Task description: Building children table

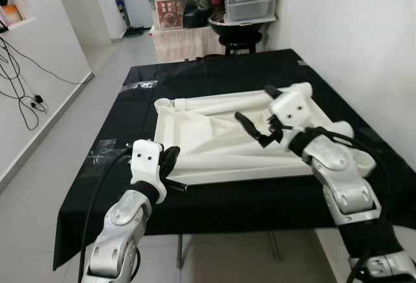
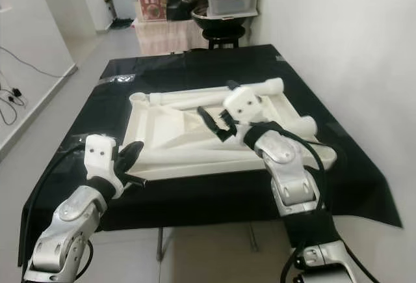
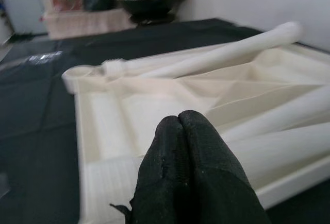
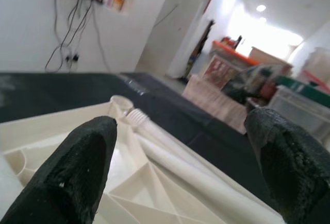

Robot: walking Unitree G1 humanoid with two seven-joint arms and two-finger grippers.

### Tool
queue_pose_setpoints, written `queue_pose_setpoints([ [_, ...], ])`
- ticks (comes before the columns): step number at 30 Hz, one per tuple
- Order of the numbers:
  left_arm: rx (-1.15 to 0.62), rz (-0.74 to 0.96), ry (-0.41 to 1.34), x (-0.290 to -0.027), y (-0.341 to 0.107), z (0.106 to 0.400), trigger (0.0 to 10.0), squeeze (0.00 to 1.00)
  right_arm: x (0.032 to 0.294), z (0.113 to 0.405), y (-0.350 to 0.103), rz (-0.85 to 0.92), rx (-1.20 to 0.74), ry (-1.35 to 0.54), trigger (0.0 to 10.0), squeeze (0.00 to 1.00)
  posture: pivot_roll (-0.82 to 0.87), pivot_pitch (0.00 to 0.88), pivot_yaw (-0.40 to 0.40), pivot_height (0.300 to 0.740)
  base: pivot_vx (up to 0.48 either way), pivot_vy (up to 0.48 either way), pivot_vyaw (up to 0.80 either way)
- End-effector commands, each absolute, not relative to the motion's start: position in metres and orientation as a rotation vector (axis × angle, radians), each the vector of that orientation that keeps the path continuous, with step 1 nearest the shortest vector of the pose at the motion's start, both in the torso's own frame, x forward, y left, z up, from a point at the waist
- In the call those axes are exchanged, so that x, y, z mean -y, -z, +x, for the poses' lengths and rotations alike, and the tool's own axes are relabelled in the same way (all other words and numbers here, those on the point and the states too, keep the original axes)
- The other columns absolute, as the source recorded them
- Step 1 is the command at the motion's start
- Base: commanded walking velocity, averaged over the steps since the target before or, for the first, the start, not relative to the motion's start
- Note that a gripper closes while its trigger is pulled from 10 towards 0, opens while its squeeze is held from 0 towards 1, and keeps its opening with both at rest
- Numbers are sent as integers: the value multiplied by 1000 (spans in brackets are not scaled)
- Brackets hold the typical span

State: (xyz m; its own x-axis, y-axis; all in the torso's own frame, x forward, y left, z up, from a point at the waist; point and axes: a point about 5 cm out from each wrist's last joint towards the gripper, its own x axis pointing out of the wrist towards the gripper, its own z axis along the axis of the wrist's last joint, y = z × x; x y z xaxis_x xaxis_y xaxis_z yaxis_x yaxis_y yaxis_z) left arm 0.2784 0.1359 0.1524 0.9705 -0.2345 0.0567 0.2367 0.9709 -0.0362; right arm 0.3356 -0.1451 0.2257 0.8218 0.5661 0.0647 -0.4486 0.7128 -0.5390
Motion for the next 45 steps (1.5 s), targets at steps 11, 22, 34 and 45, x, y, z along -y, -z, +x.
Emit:
queue_pose_setpoints([
  [11,37,-80,241,-132,-150,278,10000,0,159,341,-215,-643,72,-528,10000,0,-49,0,37,740,139,0,0],
  [22,-27,-91,284,-126,-139,273,10000,0,163,329,-218,-705,-46,-661,10000,0,-54,0,31,740,0,-394,0],
  [34,-31,-126,176,-135,-134,277,10000,0,151,311,-216,-686,-135,-864,10000,0,-65,0,33,740,0,0,0],
  [45,-57,-97,183,-137,-129,274,10000,0,149,313,-219,-895,-214,-1011,10000,0,-52,0,36,740,0,0,0],
])
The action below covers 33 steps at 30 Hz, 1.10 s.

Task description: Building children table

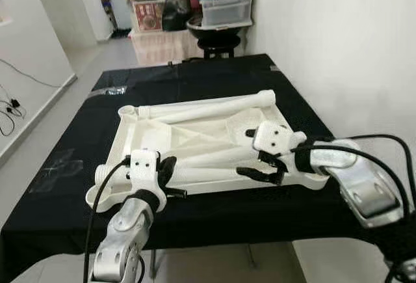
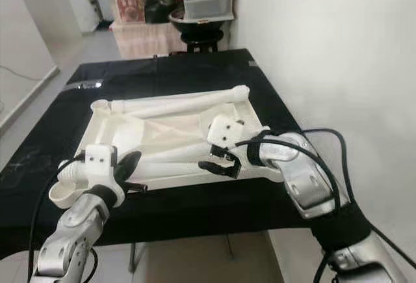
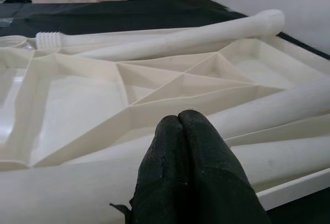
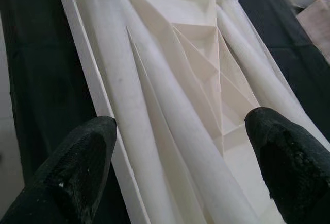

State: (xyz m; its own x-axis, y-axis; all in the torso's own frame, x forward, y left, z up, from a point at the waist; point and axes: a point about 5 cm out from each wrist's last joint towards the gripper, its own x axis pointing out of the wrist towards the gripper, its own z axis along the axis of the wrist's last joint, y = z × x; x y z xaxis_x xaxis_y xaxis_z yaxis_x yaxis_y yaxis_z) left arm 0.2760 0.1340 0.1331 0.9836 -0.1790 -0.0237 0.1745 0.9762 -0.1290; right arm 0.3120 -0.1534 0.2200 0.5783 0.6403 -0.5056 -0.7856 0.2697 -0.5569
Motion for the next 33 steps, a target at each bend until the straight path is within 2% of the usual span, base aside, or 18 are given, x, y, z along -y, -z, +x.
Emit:
queue_pose_setpoints([
  [1,-66,-90,209,-135,-128,272,10000,0,150,314,-220,-909,-229,-1030,10000,0,-52,0,36,740,0,0,0],
  [8,-94,-41,331,-124,-122,260,10000,0,164,327,-228,-1048,-384,-1044,10000,0,-50,0,17,740,0,0,0],
  [12,-110,-21,364,-119,-120,259,10000,0,176,352,-228,-1188,-506,-913,10000,0,-49,0,9,740,0,0,0],
  [16,-90,-22,349,-118,-121,259,10000,0,170,362,-227,-1234,-507,-873,10000,0,-50,0,5,740,0,0,0],
  [18,-77,-30,318,-120,-122,259,10000,0,149,379,-227,-1220,-477,-836,10000,0,-43,0,-4,740,0,0,0],
  [20,-76,-29,316,-119,-123,259,10000,0,144,382,-224,-1236,-496,-846,10000,0,-35,0,-15,740,0,0,0],
  [28,-70,-57,288,-119,-124,255,10000,0,144,393,-215,-1361,-657,-837,10000,0,-33,0,-32,740,0,0,0],
  [33,-69,-61,285,-118,-124,255,10000,0,138,398,-216,-1354,-643,-829,10000,0,-36,0,-36,740,0,0,0],
])
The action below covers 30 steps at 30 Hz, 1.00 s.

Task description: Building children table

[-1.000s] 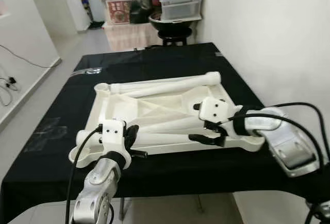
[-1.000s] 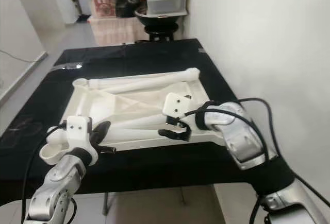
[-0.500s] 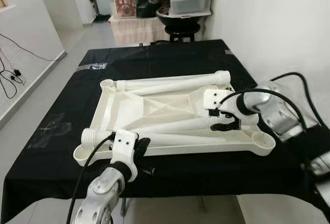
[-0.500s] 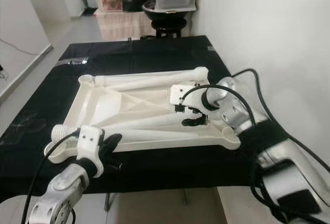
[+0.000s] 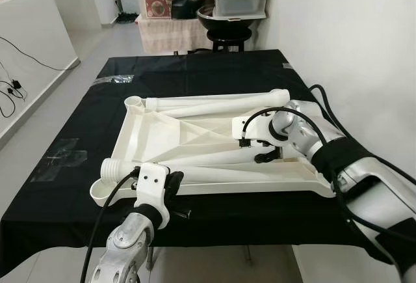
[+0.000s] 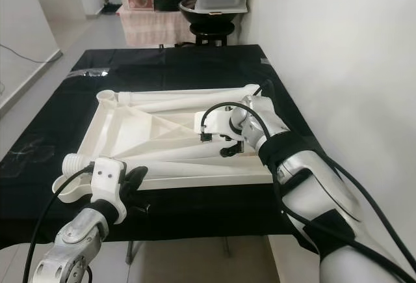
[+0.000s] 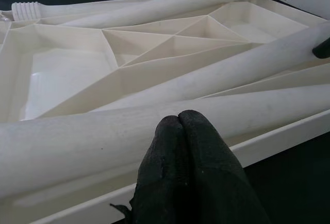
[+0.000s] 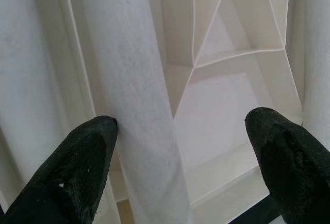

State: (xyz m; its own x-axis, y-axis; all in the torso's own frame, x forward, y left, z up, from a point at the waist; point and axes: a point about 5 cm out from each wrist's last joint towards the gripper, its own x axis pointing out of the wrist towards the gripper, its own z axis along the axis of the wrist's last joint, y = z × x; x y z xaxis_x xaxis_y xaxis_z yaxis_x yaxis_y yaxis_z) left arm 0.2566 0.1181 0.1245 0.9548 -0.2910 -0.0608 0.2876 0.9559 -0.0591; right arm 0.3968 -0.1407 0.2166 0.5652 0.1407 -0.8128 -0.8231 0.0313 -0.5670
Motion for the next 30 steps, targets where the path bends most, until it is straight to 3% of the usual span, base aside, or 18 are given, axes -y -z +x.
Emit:
queue_pose_setpoints([
  [1,-68,-61,285,-117,-124,255,10000,0,137,400,-216,-1338,-639,-814,10000,0,-33,0,-41,740,0,0,0],
  [11,-65,-72,268,-117,-125,256,10000,0,151,398,-200,-1392,-806,-821,10000,0,-36,0,-51,740,0,0,0],
  [16,-64,-77,263,-118,-125,256,10000,0,158,402,-201,-1431,-827,-731,10000,0,-41,0,-53,740,0,0,0],
  [17,-64,-79,260,-118,-125,256,10000,0,156,402,-198,-1426,-825,-719,2392,0,-41,0,-53,740,0,0,0],
  [19,-64,-79,259,-118,-125,256,10000,0,156,402,-197,-1424,-825,-717,2392,0,-41,0,-53,740,0,0,0],
  [20,-64,-80,258,-118,-125,256,10000,0,155,401,-195,-1420,-831,-721,0,0,-40,0,-51,740,0,0,0],
  [30,-65,-81,253,-119,-125,257,10000,0,153,401,-190,-1429,-840,-733,0,0,-39,0,-49,740,0,0,0],
])
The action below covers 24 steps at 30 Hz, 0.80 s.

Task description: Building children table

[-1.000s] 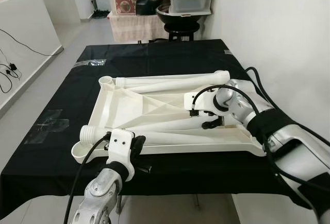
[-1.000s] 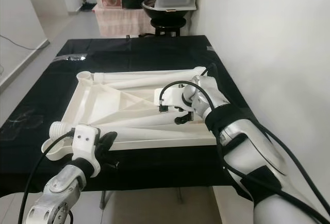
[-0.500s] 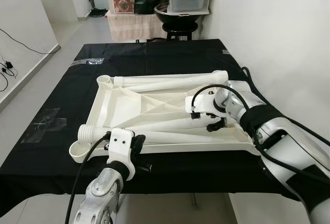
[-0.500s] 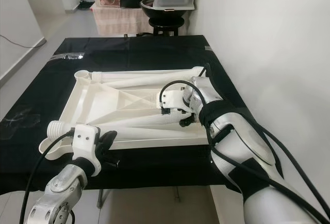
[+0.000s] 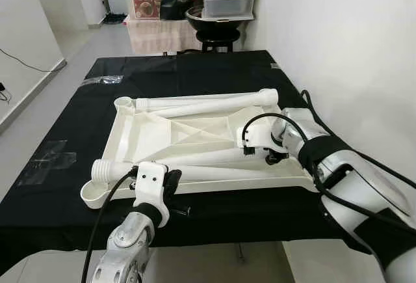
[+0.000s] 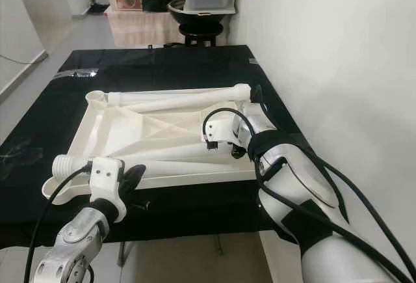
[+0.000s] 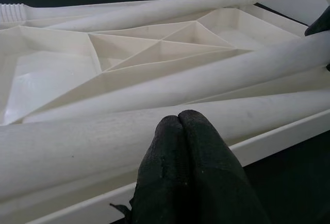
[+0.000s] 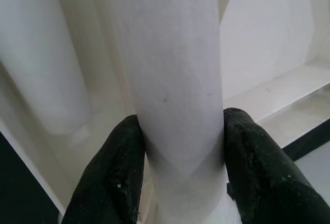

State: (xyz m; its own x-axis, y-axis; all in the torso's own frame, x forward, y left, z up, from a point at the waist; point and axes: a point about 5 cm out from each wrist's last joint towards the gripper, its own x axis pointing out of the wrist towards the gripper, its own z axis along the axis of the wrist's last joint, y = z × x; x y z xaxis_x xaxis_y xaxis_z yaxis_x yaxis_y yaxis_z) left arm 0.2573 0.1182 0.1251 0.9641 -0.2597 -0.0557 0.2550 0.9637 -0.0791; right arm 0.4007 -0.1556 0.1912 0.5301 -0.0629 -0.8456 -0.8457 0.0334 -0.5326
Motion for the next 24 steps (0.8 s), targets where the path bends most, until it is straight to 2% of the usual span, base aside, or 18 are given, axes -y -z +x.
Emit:
queue_pose_setpoints([
  [1,-65,-81,253,-119,-125,257,10000,0,152,401,-190,-1430,-834,-732,0,0,-39,0,-48,740,0,0,0],
  [7,-66,-80,253,-120,-125,257,10000,0,149,405,-200,-1401,-761,-724,0,0,-39,0,-45,740,0,0,0],
  [11,-66,-79,253,-120,-125,257,10000,0,142,409,-220,-1263,-649,-717,0,0,-35,0,-42,740,0,0,0],
  [14,-64,-77,251,-121,-126,258,10000,0,148,414,-240,-1199,-562,-671,0,0,-34,0,-37,740,0,0,0],
  [21,-59,-75,250,-124,-128,260,10000,0,166,416,-262,-1152,-508,-605,0,0,-42,0,-25,740,0,0,0],
  [24,-31,-93,257,-123,-135,263,10000,0,170,415,-275,-1027,-444,-612,0,0,-42,0,-24,740,0,0,0],
])
